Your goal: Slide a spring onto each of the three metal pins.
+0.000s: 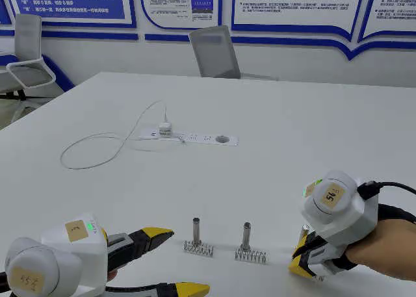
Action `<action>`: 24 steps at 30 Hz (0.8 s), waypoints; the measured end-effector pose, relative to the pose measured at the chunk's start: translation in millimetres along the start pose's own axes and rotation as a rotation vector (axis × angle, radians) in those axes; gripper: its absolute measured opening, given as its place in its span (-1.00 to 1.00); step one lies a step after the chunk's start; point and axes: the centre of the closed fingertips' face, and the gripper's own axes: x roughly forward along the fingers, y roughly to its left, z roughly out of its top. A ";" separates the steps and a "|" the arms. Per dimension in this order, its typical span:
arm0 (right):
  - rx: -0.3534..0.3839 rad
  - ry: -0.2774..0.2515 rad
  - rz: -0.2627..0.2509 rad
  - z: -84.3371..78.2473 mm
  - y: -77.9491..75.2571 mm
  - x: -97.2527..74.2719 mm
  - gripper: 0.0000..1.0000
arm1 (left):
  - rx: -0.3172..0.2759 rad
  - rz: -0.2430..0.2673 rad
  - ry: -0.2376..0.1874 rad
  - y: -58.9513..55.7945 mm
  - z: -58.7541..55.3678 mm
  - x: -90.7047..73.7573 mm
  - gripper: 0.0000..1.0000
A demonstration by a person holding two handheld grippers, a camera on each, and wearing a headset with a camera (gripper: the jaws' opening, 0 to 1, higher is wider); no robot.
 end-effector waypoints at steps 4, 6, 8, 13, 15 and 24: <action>0.003 -0.027 -0.007 4.3 3.9 -6.8 -0.76 | 0.003 -0.015 -0.002 -4.0 2.1 3.0 0.18; 0.005 -0.043 -0.012 7.0 5.5 -10.0 -0.76 | 0.008 -0.022 0.001 -5.8 2.7 4.3 0.17; 0.011 -0.059 -0.017 9.6 6.4 -13.2 -0.76 | 0.012 -0.030 0.003 -7.3 3.6 5.3 0.16; 0.013 -0.104 -0.032 19.6 9.5 -22.5 -0.76 | 0.019 -0.044 -0.001 -9.8 9.2 7.4 0.14; 0.016 -0.127 -0.033 25.1 11.2 -26.5 -0.77 | 0.023 -0.051 -0.004 -11.0 12.1 9.3 0.13; 0.026 -0.204 -0.026 47.6 22.1 -44.1 -0.77 | 0.056 -0.102 0.001 -23.2 19.5 24.2 0.10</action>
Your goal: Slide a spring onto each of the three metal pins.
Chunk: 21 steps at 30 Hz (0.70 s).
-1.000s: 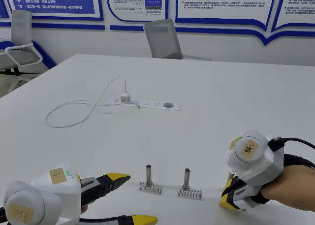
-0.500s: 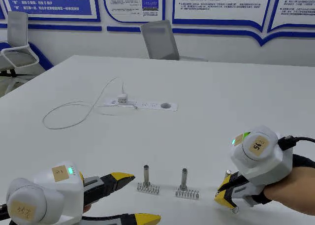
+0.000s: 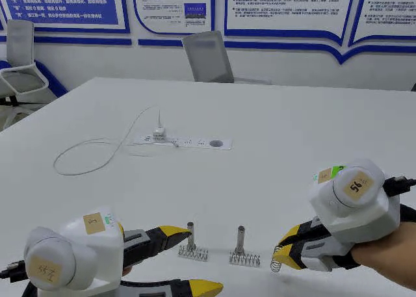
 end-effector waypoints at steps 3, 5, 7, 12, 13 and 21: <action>-0.016 -0.011 -0.002 7.8 2.9 -4.3 -0.77 | 0.016 -0.022 0.011 -5.5 0.5 5.0 0.09; -0.020 -0.017 -0.003 10.9 2.0 -7.1 -0.77 | 0.022 -0.033 0.010 -8.7 1.4 6.4 0.09; -0.018 -0.019 -0.003 12.4 1.5 -9.9 -0.77 | 0.025 -0.037 0.012 -10.0 1.0 6.0 0.09; -0.019 -0.027 -0.006 17.9 0.3 -19.0 -0.77 | 0.019 -0.034 0.009 -9.5 0.4 2.7 0.09; -0.018 -0.029 -0.006 19.1 -0.6 -20.7 -0.77 | 0.016 -0.031 0.007 -8.6 0.6 2.1 0.09; -0.009 -0.031 -0.026 19.9 -9.4 -30.4 -0.77 | 0.005 -0.001 -0.007 0.9 0.2 -4.4 0.10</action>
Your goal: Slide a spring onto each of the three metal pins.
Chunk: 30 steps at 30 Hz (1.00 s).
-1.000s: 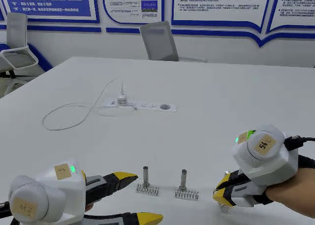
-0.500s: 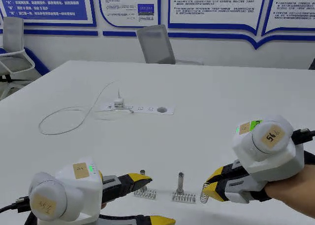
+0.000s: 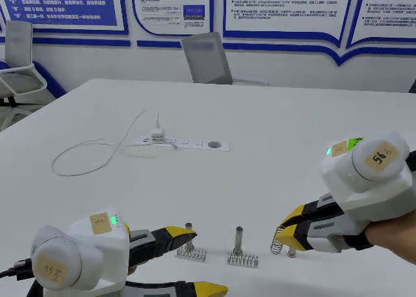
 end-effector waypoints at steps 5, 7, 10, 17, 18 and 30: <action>0.022 -0.005 -0.013 0.8 -8.4 -7.4 -0.77 | -0.006 0.023 -0.002 7.2 -1.8 -5.6 0.11; 0.029 -0.008 -0.020 1.7 -11.3 -10.4 -0.77 | -0.010 0.035 -0.003 11.1 -2.5 -8.0 0.12; 0.034 -0.010 -0.030 2.7 -15.8 -14.1 -0.77 | -0.013 0.050 -0.005 15.7 -3.2 -11.5 0.13; 0.049 -0.013 -0.052 3.4 -27.7 -20.5 -0.77 | -0.027 0.082 -0.010 24.1 -5.8 -19.7 0.14; 0.050 -0.013 -0.055 3.8 -29.1 -21.3 -0.77 | -0.028 0.085 -0.010 24.9 -6.1 -20.6 0.14; 0.068 0.019 -0.086 -3.6 -46.3 -22.3 -0.77 | -0.045 0.116 -0.016 32.4 -8.8 -28.6 0.15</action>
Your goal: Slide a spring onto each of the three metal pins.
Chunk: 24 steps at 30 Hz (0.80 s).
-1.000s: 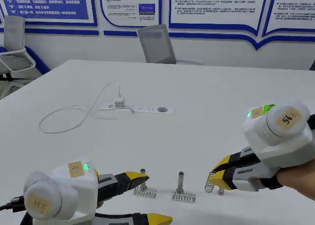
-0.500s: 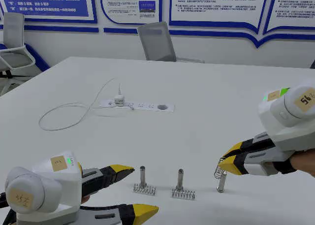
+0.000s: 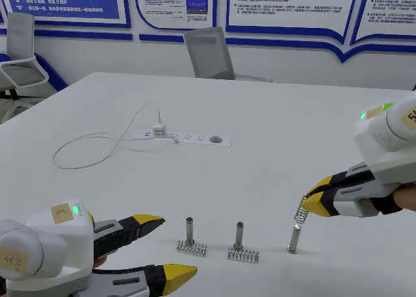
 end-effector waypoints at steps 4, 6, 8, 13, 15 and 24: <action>0.020 0.015 -0.005 -6.1 -6.2 4.6 -0.77 | -0.003 0.004 0.002 1.7 -1.5 -1.7 0.15; 0.028 0.022 -0.005 -8.2 -7.8 6.5 -0.77 | -0.006 0.004 0.001 1.3 -1.3 -2.1 0.15; 0.037 0.026 0.001 -9.6 -8.2 8.9 -0.77 | -0.006 0.005 0.002 1.5 -1.8 -2.4 0.16; 0.043 0.035 0.008 -12.6 -7.7 14.3 -0.77 | -0.008 0.007 0.003 2.6 -2.4 -2.8 0.15; 0.044 0.041 0.011 -14.2 -7.5 16.7 -0.77 | -0.010 0.007 0.002 2.5 -2.2 -2.8 0.15; 0.053 0.055 0.022 -19.1 -7.8 24.9 -0.77 | -0.012 0.007 0.007 2.6 -3.5 -2.9 0.15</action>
